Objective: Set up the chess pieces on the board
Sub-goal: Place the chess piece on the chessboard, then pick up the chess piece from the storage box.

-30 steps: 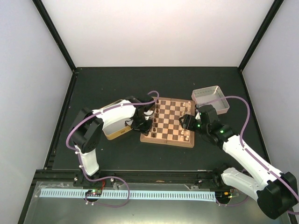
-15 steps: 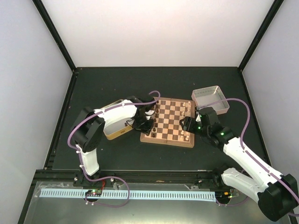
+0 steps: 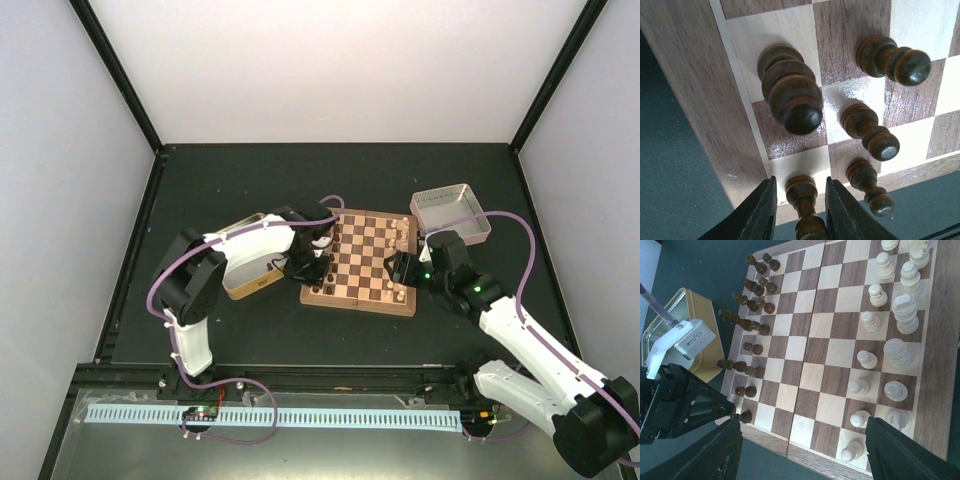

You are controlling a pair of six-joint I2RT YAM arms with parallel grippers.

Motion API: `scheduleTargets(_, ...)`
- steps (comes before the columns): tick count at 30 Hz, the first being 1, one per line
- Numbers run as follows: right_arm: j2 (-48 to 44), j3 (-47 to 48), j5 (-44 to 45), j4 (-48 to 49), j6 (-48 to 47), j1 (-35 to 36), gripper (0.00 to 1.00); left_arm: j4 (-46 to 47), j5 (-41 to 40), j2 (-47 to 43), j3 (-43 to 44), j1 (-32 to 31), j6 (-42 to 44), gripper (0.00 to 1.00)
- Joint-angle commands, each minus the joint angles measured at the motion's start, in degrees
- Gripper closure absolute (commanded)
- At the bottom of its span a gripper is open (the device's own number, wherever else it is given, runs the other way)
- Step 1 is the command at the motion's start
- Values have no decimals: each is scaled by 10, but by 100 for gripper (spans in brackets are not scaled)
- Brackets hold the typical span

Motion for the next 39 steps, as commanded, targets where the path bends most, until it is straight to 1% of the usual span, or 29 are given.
scheduleTargets(1,-8,5,-12,8,-17,-3,32,-12,-23,-39,24,-4,-7,71)
scheduleTargets(4,-9,8,-12,7,-18,-3,32,-17,-48,-73,20,1,-13,70)
scheduleTargets(5,-10,9,-9,6,-20,-3,32,-16,-63,-88,16,5,-21,72)
scheduleTargets(7,-10,12,-4,6,-21,-3,32,-4,-115,-131,-1,13,-43,75)
scheduleTargets(10,-5,26,-1,3,-22,-3,32,29,-208,-207,-42,45,-82,72)
scheduleTargets(13,9,36,1,9,-20,-3,32,92,-215,-253,-105,100,-103,68)
scheduleTargets(16,30,46,0,10,-19,-3,34,168,-184,-271,-158,152,-110,64)
scheduleTargets(19,53,62,-9,6,-15,-3,36,240,-123,-248,-187,194,-98,61)
scheduleTargets(23,70,78,-18,13,-10,-3,36,294,-63,-176,-180,226,-79,59)
scheduleTargets(25,74,83,-18,13,-10,-3,36,312,-47,-136,-168,235,-75,60)
scheduleTargets(27,77,88,-17,11,-10,-3,38,325,-33,-105,-153,240,-74,65)
scheduleTargets(28,77,89,-17,9,-10,-3,39,332,-35,-95,-148,240,-74,67)
scheduleTargets(33,77,85,-18,17,-5,-3,39,325,-43,-48,-117,243,-75,71)
scheduleTargets(36,82,84,-20,20,-3,-3,39,331,-53,-33,-111,243,-74,72)
scheduleTargets(39,88,86,-22,20,-5,-3,39,309,-77,-15,-93,244,-74,72)
